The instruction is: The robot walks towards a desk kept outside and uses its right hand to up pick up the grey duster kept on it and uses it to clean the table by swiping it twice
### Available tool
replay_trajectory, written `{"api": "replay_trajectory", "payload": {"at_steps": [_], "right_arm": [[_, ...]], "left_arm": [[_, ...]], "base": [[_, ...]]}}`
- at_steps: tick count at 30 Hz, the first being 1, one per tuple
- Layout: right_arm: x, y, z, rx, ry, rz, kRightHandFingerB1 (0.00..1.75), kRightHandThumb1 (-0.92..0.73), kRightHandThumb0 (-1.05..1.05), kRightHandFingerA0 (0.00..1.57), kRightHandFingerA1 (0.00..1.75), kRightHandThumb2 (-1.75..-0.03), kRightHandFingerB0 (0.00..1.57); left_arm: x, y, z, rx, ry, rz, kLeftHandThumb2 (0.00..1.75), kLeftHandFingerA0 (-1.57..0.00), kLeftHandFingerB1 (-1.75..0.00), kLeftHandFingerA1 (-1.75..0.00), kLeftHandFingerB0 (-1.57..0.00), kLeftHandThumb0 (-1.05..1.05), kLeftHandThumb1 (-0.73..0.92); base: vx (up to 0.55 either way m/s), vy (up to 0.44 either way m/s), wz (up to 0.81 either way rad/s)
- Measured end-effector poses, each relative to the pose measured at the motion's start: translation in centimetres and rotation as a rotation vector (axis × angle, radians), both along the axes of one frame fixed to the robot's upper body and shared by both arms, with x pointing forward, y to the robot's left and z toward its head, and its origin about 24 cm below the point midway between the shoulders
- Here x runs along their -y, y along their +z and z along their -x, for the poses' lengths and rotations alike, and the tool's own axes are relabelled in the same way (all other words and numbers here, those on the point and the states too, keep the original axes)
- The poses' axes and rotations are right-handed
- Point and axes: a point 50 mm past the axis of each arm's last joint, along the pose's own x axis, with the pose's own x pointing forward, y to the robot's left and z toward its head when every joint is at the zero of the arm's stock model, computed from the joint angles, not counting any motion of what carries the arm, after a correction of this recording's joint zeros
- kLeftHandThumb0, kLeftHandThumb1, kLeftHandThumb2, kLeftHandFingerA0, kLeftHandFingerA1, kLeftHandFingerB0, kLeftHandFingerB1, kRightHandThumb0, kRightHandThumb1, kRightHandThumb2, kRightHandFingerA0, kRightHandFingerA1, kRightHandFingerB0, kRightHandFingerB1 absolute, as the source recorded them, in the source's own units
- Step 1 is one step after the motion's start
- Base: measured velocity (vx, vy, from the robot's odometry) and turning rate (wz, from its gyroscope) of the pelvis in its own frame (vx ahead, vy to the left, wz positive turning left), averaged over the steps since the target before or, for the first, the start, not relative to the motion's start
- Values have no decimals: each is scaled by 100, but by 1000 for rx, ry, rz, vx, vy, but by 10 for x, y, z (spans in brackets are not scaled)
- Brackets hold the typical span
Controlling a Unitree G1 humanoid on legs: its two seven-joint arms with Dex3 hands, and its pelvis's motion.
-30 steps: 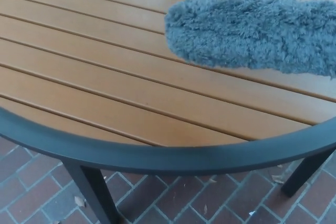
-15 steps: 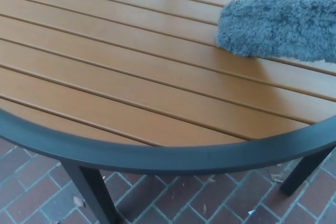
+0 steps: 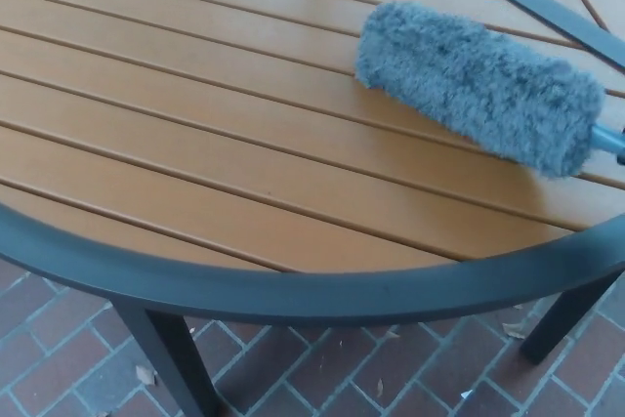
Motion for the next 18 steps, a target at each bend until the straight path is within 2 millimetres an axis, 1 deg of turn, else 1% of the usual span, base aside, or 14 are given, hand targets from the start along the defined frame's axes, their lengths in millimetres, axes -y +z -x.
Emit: {"api": "replay_trajectory", "payload": {"at_steps": [1,2,4,5,6,7,8,10,12,13,15,18], "right_arm": [[-6,-8,4,-11,22,-4,103,-78,-32,94,160,-80,83],[-15,-20,11,-29,52,-10,99,-76,-30,93,156,-79,83],[-22,-31,19,-50,81,-12,99,-76,-30,93,156,-79,83],[-27,-36,24,-48,109,-4,110,-77,-30,91,163,-79,82],[-30,-38,27,-44,125,2,110,-77,-30,91,163,-79,82],[-32,-39,29,-44,136,4,98,-77,-30,92,153,-80,81],[-36,-43,34,-42,156,5,98,-77,-30,92,153,-80,81],[-36,-44,37,-40,164,11,97,-77,-29,93,151,-80,83],[-37,-44,46,-31,199,23,97,-77,-29,93,151,-80,83],[-37,-44,48,-30,207,23,101,-79,-30,91,161,-75,81],[-41,-45,53,-28,243,22,103,-80,-31,91,164,-74,82],[-48,-45,64,-28,314,8,103,-80,-31,91,164,-74,82]], "left_arm": [[0,0,0,1,-1,0,59,-76,-51,-50,-72,-6,64],[0,0,-1,1,-2,1,58,-76,-51,-50,-71,-8,63],[0,0,-1,1,-4,3,58,-76,-51,-50,-71,-8,63],[0,0,-1,1,-5,4,58,-76,-50,-50,-70,-9,63],[0,0,-1,2,-6,5,58,-76,-50,-50,-70,-9,63],[0,0,-1,3,-7,5,58,-76,-50,-50,-70,-8,63],[0,0,-2,3,-8,4,58,-76,-50,-50,-70,-8,63],[0,0,-2,4,-9,4,58,-74,-50,-49,-69,-7,63],[0,1,-2,3,-11,2,58,-74,-50,-49,-69,-7,63],[0,1,-2,2,-11,2,58,-76,-50,-50,-71,-7,62],[0,1,-3,2,-15,2,58,-75,-50,-50,-70,-9,63],[0,1,-3,0,-18,1,58,-75,-50,-50,-70,-9,63]], "base": [[0,0,0],[0,0,0],[0,0,0],[-50,-19,7],[0,0,0],[0,0,0],[0,0,0],[0,0,0],[0,0,0],[0,0,0],[0,0,0],[0,0,0]]}}
